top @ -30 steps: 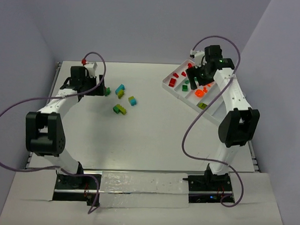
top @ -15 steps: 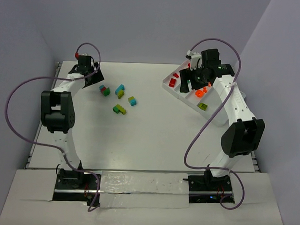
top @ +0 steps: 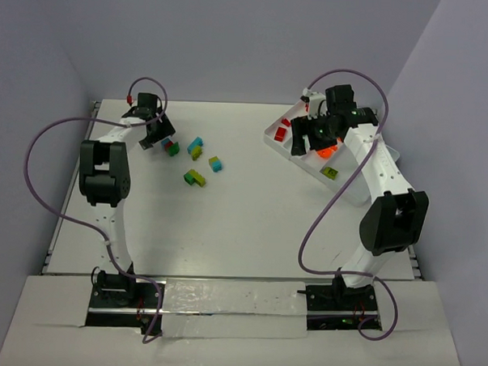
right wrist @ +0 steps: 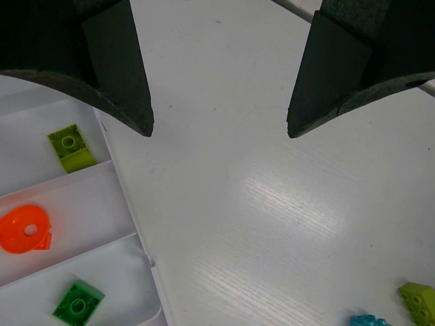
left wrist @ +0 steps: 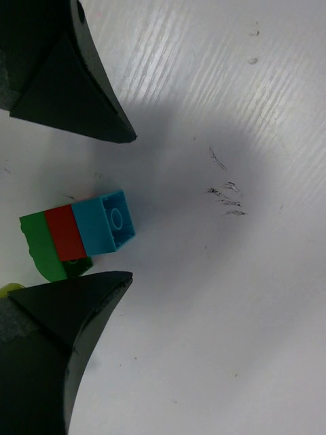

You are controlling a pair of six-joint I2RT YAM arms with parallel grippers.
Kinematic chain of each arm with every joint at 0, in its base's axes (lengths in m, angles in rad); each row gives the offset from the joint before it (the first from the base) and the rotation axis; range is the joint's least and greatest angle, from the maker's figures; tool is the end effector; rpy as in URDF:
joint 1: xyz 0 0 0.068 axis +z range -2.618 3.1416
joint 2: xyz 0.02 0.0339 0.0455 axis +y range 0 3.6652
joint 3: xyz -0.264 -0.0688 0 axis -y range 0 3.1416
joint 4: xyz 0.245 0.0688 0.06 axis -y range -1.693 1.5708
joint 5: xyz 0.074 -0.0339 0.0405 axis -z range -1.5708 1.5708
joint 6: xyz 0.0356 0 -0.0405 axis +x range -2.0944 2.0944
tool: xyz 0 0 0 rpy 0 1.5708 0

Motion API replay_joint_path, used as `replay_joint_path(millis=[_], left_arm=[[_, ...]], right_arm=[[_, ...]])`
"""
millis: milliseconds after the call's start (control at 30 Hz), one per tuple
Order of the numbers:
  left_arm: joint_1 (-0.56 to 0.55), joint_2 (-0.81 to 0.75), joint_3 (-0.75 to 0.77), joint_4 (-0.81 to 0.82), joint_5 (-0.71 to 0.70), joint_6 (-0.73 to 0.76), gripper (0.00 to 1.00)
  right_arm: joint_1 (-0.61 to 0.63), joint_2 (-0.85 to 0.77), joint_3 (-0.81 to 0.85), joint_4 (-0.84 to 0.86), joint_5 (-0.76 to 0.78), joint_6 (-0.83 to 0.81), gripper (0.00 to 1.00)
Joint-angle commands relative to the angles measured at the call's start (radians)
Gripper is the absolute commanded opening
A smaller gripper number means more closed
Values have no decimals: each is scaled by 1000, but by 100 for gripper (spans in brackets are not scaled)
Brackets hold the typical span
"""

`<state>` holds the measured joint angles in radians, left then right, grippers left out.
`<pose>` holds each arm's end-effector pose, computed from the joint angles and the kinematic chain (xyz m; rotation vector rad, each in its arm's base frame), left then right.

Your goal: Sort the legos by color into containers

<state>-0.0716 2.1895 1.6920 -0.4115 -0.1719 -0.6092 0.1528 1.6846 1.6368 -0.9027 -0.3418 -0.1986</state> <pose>0.4833 -0.0286 0.1783 -0.7240 2.3541 -0.0824 0.3541 0.0666 0.3365 -0.5698 2.4233 0.4106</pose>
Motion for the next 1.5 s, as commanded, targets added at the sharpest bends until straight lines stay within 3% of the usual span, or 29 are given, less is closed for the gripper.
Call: replay_joint_path(millis=[0,333,500,733,800,933,1167,1233,1333,1467], left_arm=[[-11,34,50,-37,0,-33,81],[-11,-13,-2,-81,36,-55,67],[-11,-87,-40,-106,84,-61,49],[-11,-142,-34,-179,143,-84,38],[-11,-185,-57,-158,162,-71,27],[-11,-237,-102,-132,191,-63,15],[-17,-296,-164,-102,309,-81,6],[-32,-328,-187,-89,329,-89,4],[-51,-353,-198,-87,346,-98,1],[-83,-385,-214,-79,345,-99,0]], right_arm=[[4,-1,-1,34,-9,6,86],[7,6,1,34,-36,14,86],[31,-13,-14,42,-45,22,86],[101,-16,-25,55,-78,42,86],[131,-16,-25,69,-122,54,86],[143,0,-20,93,-249,97,87],[170,70,-29,293,-544,358,95],[212,107,-53,445,-587,462,98],[261,149,-69,615,-602,664,100],[308,249,-20,704,-558,787,100]])
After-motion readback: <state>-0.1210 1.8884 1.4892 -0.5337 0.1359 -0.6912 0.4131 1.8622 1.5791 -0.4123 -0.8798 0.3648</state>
